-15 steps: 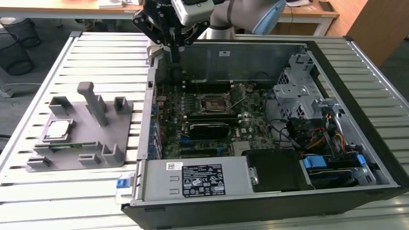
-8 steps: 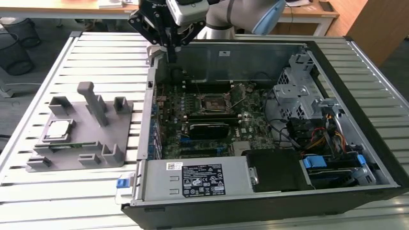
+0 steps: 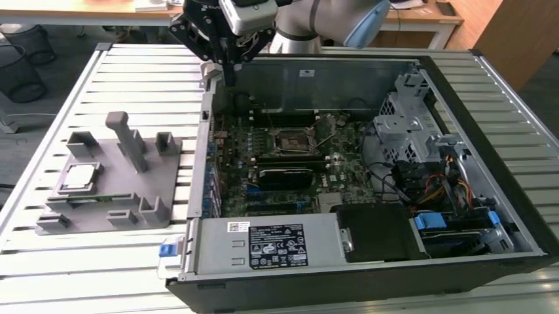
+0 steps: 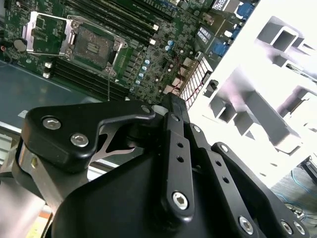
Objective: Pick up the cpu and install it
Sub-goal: 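Reach for the cpu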
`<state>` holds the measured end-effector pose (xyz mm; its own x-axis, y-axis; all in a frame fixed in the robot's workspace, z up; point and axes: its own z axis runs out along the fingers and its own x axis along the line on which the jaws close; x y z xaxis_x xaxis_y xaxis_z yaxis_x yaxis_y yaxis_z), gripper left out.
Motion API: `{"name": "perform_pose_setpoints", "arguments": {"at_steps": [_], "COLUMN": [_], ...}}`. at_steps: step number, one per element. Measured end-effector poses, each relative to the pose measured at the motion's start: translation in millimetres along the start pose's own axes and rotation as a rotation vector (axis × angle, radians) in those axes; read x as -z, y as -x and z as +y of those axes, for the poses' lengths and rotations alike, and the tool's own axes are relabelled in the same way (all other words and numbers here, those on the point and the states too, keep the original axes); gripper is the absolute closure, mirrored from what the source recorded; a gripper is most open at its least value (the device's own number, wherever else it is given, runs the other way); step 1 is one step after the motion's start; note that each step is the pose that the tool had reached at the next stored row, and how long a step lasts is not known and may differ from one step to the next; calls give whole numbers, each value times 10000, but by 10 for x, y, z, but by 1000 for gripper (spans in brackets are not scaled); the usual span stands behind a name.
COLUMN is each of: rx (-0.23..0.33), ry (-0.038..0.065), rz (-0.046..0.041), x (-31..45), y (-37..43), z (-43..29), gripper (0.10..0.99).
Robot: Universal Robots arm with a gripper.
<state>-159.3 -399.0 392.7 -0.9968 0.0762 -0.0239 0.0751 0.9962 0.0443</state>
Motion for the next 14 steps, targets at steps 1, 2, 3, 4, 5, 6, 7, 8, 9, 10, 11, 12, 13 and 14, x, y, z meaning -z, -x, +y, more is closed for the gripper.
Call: {"name": "perform_pose_setpoints", "arguments": {"at_steps": [1, 2, 3, 4, 5, 6, 7, 8, 9, 10, 11, 12, 13, 14], "rx": [0, 0, 0, 0, 0, 0, -1, -1, -1, 0, -1, 0, 0, 0], "ry": [0, 0, 0, -1, 0, 0, 0, 0, 0, -1, -1, 0, 0, 0], "rz": [0, 0, 0, 0, 0, 0, 0, 0, 0, 0, 0, 0, 0, 0], "x": [0, 0, 1, 1, 1, 1, 1, 2, 2, 3, 3, 3, 3, 4], "y": [-12, -23, -35, -46, -58, -71, -85, -100, -115, -131, -149, -165, -181, -196], "z": [-1, -2, -2, -3, -4, -5, -6, -7, -9, -10, -11, -12, -13, -15], "gripper": [980, 980, 980, 980, 980, 980, 980, 980, 980, 980, 980, 980, 980, 980]}}
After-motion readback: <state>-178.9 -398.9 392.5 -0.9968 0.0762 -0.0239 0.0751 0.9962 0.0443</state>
